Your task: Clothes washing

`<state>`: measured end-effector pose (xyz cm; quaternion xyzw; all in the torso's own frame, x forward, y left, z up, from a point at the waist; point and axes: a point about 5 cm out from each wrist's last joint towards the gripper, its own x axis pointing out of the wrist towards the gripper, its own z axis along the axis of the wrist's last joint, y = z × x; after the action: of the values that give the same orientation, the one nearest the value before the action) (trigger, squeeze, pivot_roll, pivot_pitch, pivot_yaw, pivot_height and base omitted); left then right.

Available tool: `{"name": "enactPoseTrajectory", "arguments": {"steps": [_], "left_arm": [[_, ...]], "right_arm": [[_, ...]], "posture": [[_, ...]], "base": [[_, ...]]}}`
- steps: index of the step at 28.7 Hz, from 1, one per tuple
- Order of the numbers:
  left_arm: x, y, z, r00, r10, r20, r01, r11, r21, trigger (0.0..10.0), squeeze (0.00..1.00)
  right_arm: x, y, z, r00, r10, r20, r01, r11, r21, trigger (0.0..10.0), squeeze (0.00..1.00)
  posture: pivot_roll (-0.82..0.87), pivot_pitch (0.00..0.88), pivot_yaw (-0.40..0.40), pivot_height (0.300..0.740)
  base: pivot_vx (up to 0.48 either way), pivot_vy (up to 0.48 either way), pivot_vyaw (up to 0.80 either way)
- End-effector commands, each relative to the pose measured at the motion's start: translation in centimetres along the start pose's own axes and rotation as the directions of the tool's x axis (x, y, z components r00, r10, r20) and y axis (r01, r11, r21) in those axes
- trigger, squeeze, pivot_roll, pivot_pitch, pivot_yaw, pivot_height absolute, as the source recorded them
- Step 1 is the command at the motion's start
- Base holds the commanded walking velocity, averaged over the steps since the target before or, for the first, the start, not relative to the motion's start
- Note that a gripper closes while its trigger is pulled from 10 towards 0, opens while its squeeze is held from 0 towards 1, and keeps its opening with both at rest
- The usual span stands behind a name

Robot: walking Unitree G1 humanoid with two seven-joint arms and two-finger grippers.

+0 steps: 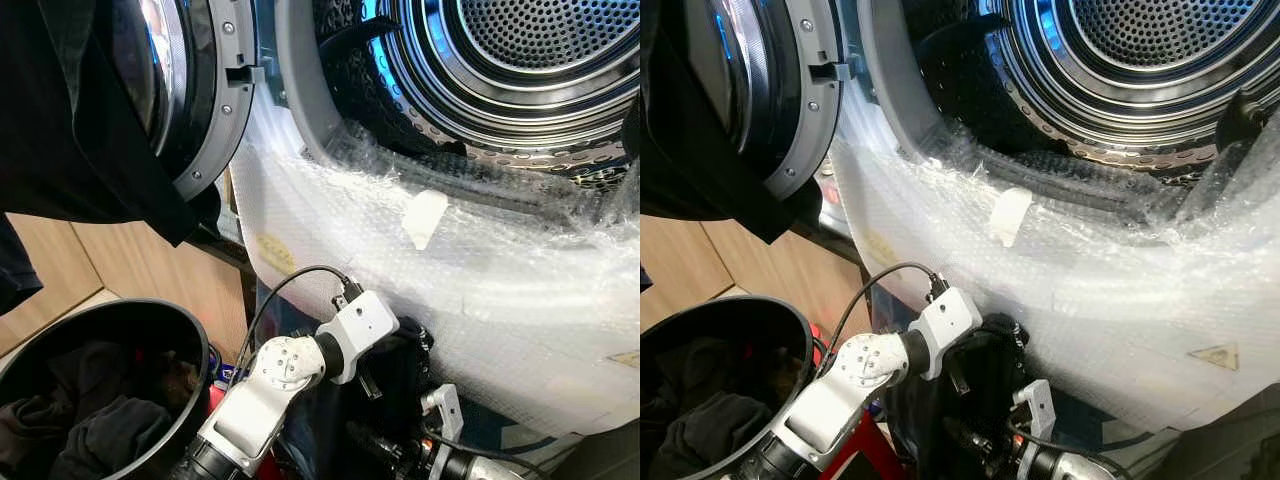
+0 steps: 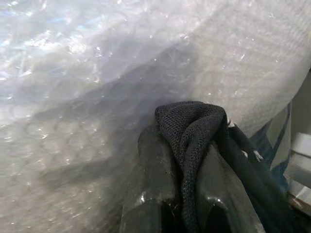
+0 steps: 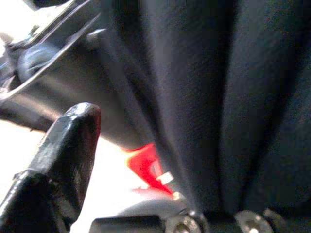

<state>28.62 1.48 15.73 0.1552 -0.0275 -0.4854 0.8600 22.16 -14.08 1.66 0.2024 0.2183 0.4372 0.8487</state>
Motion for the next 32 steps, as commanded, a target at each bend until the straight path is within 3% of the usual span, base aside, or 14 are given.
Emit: {"name": "enactPoseTrajectory", "arguments": {"steps": [1,6,11,13,17,23,29,30,31,32], "left_arm": [[0.2,0.5,1.8,0.998,0.019,0.060,-0.022,0.999,0.041,0.0,0.00],[0.3,0.6,1.8,0.998,0.022,0.056,-0.025,0.999,0.040,0.0,0.00],[0.5,0.8,1.2,0.999,0.053,-0.010,-0.052,0.998,0.020,0.0,0.00],[0.9,-0.2,1.2,1.000,-0.001,-0.011,0.000,0.996,-0.086,0.0,0.00],[1.4,-2.4,1.9,0.995,-0.094,0.044,0.102,0.972,-0.212,0.0,0.00],[2.1,-3.9,2.7,0.985,-0.159,0.072,0.172,0.959,-0.226,0.0,0.00],[2.6,-4.2,3.9,0.977,-0.195,0.091,0.212,0.943,-0.257,0.0,0.00],[2.6,-4.3,3.9,0.975,-0.202,0.088,0.218,0.942,-0.253,0.0,0.00],[2.6,-4.3,3.9,0.975,-0.206,0.085,0.222,0.942,-0.251,0.0,0.00],[2.5,-4.3,3.8,0.974,-0.210,0.083,0.224,0.942,-0.251,0.0,0.00]], "right_arm": [[0.0,0.5,0.2,1.000,0.028,-0.002,-0.028,1.000,0.011,10.0,0.00],[0.1,0.5,0.1,0.999,0.006,-0.034,-0.005,1.000,0.013,10.0,0.00],[0.4,-0.7,0.2,0.986,-0.156,-0.065,0.156,0.988,-0.006,10.0,0.00],[0.5,-1.1,0.8,0.982,-0.186,-0.008,0.186,0.982,0.016,10.0,0.00],[0.7,-0.9,1.5,0.985,-0.168,0.039,0.165,0.984,0.062,10.0,0.00],[0.5,-0.3,2.4,0.989,-0.111,0.099,0.104,0.992,0.073,10.0,0.00],[0.4,0.2,2.2,0.991,-0.078,0.108,0.072,0.996,0.062,9.8,0.00],[0.2,0.2,2.1,0.992,-0.077,0.100,0.072,0.996,0.052,4.8,0.00],[0.1,0.2,2.0,0.993,-0.077,0.094,0.073,0.996,0.046,4.8,0.00],[-0.1,0.2,1.8,0.994,-0.074,0.083,0.071,0.997,0.030,0.0,0.00]], "posture": [[0.13,0.000,-0.049,0.740],[0.12,0.000,-0.049,0.740],[0.11,0.000,-0.049,0.740],[0.12,0.000,-0.049,0.740],[0.11,0.000,-0.046,0.740],[0.10,0.000,-0.040,0.740],[0.10,0.000,-0.040,0.740],[0.10,0.000,-0.040,0.740],[0.10,0.000,-0.040,0.740],[0.10,0.000,-0.040,0.740]], "base": [[0.000,0.000,0.00],[0.000,0.000,0.00],[0.000,0.000,0.00],[0.000,0.000,0.00],[0.000,0.000,0.00],[0.000,0.000,0.00],[0.000,0.000,0.00],[0.000,0.000,0.00],[0.000,0.000,0.00],[0.000,0.000,0.00]]}}
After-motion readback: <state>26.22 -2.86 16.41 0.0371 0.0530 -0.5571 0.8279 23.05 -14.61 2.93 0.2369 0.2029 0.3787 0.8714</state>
